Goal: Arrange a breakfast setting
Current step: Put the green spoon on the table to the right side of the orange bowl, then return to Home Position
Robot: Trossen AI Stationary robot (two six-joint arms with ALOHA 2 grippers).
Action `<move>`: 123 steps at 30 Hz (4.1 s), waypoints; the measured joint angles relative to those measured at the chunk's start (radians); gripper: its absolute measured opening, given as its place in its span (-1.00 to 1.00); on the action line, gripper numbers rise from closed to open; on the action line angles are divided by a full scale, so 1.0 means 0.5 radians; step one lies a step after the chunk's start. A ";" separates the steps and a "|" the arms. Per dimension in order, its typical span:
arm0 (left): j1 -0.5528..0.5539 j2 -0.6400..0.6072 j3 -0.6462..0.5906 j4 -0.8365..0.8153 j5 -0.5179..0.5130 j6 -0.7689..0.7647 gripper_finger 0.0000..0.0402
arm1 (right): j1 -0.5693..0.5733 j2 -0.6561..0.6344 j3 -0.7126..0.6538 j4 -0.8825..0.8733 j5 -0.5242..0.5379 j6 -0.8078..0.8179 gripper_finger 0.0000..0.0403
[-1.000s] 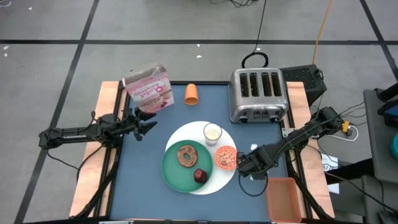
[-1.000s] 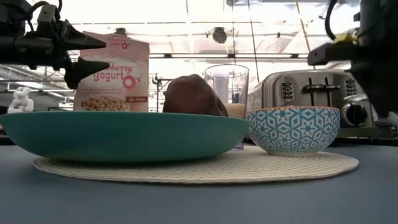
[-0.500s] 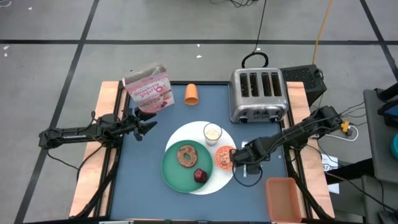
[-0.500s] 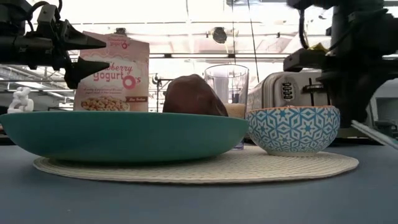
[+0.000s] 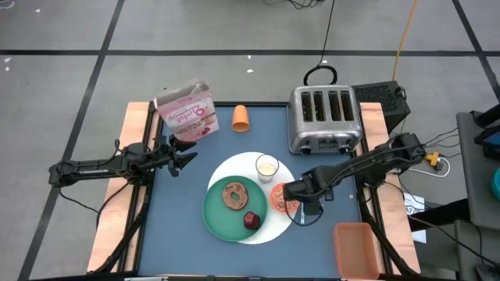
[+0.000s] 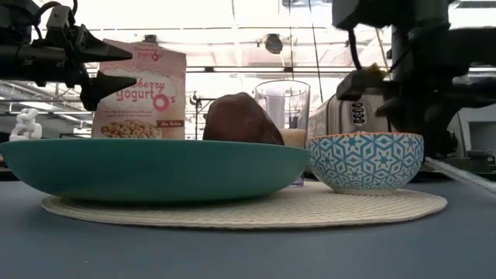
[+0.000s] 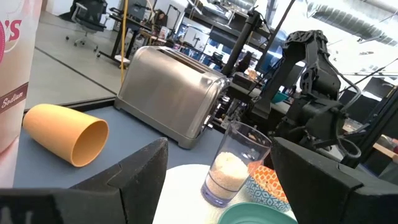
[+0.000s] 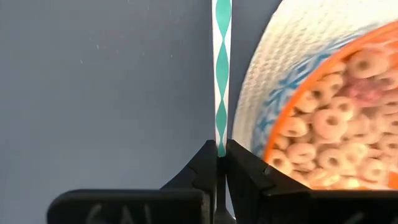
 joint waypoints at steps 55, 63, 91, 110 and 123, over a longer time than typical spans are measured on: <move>0.000 0.000 0.000 0.000 -0.002 -0.001 0.43 | 0.024 0.255 0.130 -0.166 0.149 0.362 -0.29; 0.001 0.000 0.000 0.001 -0.002 -0.001 0.43 | 0.038 0.255 0.294 -0.508 0.159 0.766 -0.34; 0.001 -0.001 0.000 0.125 0.044 0.256 0.32 | 0.027 0.029 1.093 -1.136 0.156 2.155 -0.99; 0.000 0.000 0.000 -0.271 0.052 0.618 -0.36 | -0.001 -1.189 1.004 -0.271 0.159 2.189 -0.99; 0.000 0.000 0.002 -0.418 0.129 0.680 -0.36 | -0.013 -1.763 0.052 0.618 0.167 2.129 -0.99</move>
